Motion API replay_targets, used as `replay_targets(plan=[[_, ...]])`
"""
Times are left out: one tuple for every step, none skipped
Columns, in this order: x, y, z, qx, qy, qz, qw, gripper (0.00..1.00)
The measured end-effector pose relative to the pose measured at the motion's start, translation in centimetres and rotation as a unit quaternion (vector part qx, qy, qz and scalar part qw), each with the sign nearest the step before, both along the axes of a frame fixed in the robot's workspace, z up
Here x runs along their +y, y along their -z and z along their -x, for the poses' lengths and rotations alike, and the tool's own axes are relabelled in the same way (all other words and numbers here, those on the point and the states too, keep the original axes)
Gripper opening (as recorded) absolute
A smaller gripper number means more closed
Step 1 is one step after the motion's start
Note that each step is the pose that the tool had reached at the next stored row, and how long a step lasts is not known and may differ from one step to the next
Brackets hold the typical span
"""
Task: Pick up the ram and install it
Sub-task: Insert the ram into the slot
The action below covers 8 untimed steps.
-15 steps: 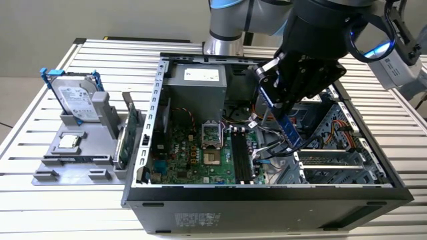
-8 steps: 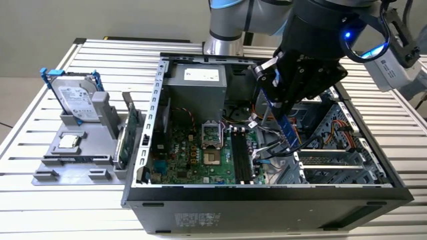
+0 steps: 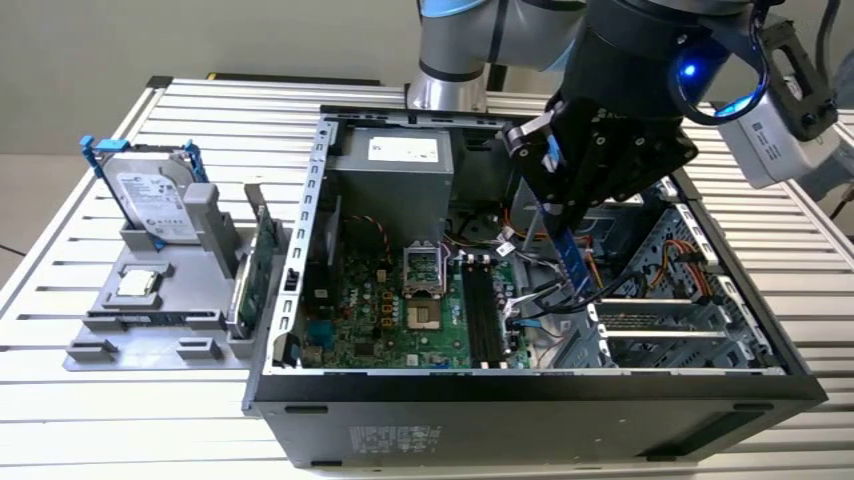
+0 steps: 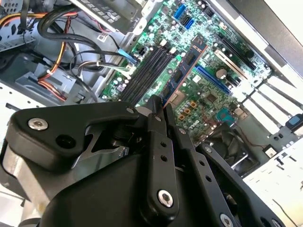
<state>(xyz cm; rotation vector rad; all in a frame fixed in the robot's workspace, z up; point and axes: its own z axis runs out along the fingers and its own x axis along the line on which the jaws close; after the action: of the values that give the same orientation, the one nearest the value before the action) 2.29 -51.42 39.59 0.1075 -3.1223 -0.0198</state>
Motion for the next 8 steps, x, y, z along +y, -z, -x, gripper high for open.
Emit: replay_targets(plan=[[0.00, 0.00, 0.00, 0.0000, 0.001, 0.0000, 1.0000, 0.00], [0.00, 0.00, 0.00, 0.0000, 0.003, 0.0000, 1.0000, 0.00], [0.00, 0.00, 0.00, -0.0004, 0.005, 0.0000, 1.0000, 0.00], [0.00, 0.01, 0.01, -0.0021, 0.006, 0.0000, 1.0000, 0.00], [-0.01, 0.03, 0.01, -0.0046, 0.008, 0.0001, 1.0000, 0.00], [-0.01, 0.06, 0.00, -0.0073, 0.009, 0.0001, 0.9999, 0.00], [0.00, 0.10, 0.00, -0.0107, 0.011, 0.0000, 0.9999, 0.00], [0.00, 0.14, 0.00, -0.0131, 0.012, 0.0000, 0.9998, 0.00]])
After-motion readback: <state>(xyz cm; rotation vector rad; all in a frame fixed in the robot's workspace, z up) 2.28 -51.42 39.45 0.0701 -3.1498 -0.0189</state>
